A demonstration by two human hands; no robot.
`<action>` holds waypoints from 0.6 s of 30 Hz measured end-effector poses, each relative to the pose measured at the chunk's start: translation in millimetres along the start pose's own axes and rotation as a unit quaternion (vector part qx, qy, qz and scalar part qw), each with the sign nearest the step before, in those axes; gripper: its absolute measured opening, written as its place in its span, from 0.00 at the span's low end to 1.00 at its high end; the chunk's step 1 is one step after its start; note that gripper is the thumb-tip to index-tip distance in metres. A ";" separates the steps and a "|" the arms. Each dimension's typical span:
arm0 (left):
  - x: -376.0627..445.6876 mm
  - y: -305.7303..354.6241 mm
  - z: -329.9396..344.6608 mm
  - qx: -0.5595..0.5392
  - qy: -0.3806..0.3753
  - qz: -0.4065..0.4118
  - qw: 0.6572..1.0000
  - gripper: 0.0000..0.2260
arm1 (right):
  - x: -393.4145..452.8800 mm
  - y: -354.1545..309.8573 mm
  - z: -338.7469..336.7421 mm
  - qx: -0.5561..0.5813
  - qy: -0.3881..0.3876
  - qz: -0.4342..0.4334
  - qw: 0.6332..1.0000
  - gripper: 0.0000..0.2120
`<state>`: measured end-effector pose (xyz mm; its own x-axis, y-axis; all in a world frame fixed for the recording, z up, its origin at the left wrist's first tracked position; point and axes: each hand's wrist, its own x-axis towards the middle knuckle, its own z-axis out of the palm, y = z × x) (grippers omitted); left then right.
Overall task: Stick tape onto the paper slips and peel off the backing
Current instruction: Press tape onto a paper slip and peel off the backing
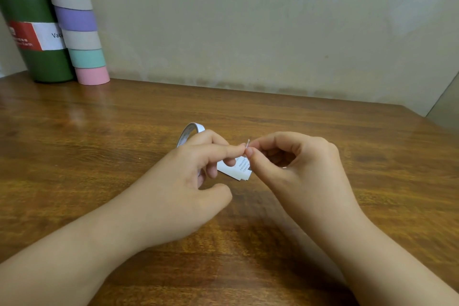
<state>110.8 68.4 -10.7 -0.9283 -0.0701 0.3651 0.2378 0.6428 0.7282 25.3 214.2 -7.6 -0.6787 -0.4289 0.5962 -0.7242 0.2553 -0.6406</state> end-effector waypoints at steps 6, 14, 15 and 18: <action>0.6 -0.4 -1.3 -0.039 -0.004 -0.013 0.999 0.24 | 0.3 -0.8 -1.3 0.009 -0.005 0.006 1.000 0.05; 1.3 -1.0 -1.9 -0.079 -0.004 -0.019 0.997 0.24 | 0.8 -0.9 -1.5 0.011 -0.009 0.014 1.000 0.05; 1.5 -0.8 -2.4 -0.080 -0.003 -0.021 0.997 0.24 | 0.9 -0.9 -1.6 0.012 -0.009 0.018 1.000 0.05; 1.5 0.5 -3.7 -0.083 -0.004 -0.022 0.996 0.25 | 0.8 -1.2 -2.7 0.019 -0.014 0.027 0.999 0.04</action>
<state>110.6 65.8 -7.6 -0.9407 -0.0888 0.3274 0.2410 0.5044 0.8291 25.2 215.9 -5.1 -0.7122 -0.4391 0.5477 -0.6816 0.2460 -0.6891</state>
